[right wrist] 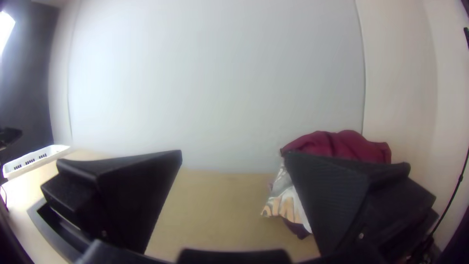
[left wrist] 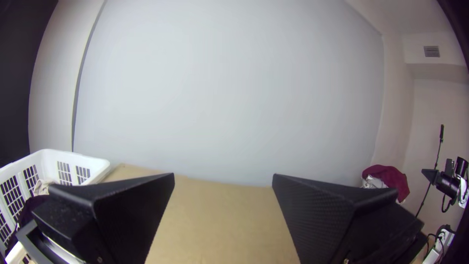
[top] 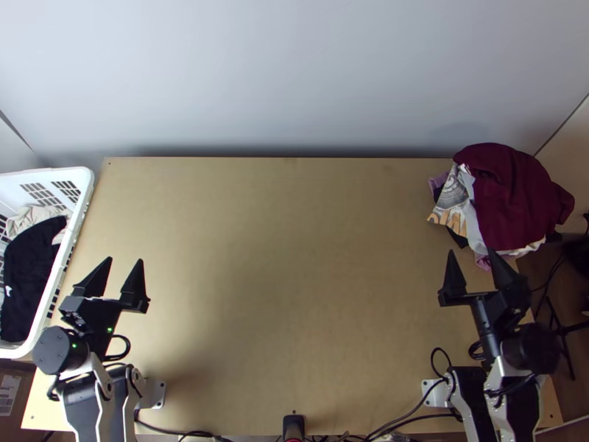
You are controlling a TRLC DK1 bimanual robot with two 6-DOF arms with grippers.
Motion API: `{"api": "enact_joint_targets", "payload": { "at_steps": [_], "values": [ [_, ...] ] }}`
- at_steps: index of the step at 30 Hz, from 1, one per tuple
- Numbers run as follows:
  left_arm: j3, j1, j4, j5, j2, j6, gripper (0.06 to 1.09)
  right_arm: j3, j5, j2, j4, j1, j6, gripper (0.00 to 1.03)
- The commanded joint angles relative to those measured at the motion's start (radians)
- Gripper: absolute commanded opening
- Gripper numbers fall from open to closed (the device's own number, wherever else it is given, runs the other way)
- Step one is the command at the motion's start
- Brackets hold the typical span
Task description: Fold the t-shirt
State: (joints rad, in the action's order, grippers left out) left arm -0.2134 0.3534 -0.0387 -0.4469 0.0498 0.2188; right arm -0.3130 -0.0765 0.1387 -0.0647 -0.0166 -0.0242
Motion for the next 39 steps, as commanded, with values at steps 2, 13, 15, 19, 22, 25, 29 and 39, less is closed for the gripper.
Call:
{"api": "enact_joint_targets", "payload": {
  "at_steps": [2, 13, 15, 19, 22, 25, 29, 39],
  "values": [
    [0.134, -0.001, 0.146, 0.037, -0.051, 0.037, 1.03, 0.16, 0.007, -0.145, 0.069, -0.026, 0.053, 0.98],
    [0.137, -0.002, -0.072, 0.114, -0.053, 0.002, 1.03, 0.215, 0.009, -0.145, 0.032, -0.029, 0.012, 0.98],
    [0.137, 0.001, -0.11, 0.122, -0.051, -0.021, 1.03, 0.215, 0.009, -0.145, -0.053, -0.036, 0.038, 0.98],
    [0.138, -0.019, -0.118, 0.136, -0.047, -0.022, 1.03, 0.216, 0.029, -0.143, -0.153, -0.046, 0.046, 0.98],
    [0.138, -0.05, -0.119, 0.145, -0.048, -0.022, 1.03, 0.216, 0.05, -0.142, -0.153, -0.025, 0.046, 0.98],
    [0.138, -0.06, -0.127, 0.182, -0.048, -0.024, 1.03, 0.218, 0.053, -0.14, -0.162, -0.008, 0.038, 0.98],
    [0.138, -0.059, -0.138, 0.224, -0.05, -0.024, 1.03, 0.218, 0.053, -0.142, -0.162, -0.009, 0.04, 0.98],
    [0.138, -0.059, -0.138, 0.226, -0.05, -0.024, 1.03, 0.218, 0.053, -0.142, -0.162, -0.009, 0.04, 0.98]
  ]
}}
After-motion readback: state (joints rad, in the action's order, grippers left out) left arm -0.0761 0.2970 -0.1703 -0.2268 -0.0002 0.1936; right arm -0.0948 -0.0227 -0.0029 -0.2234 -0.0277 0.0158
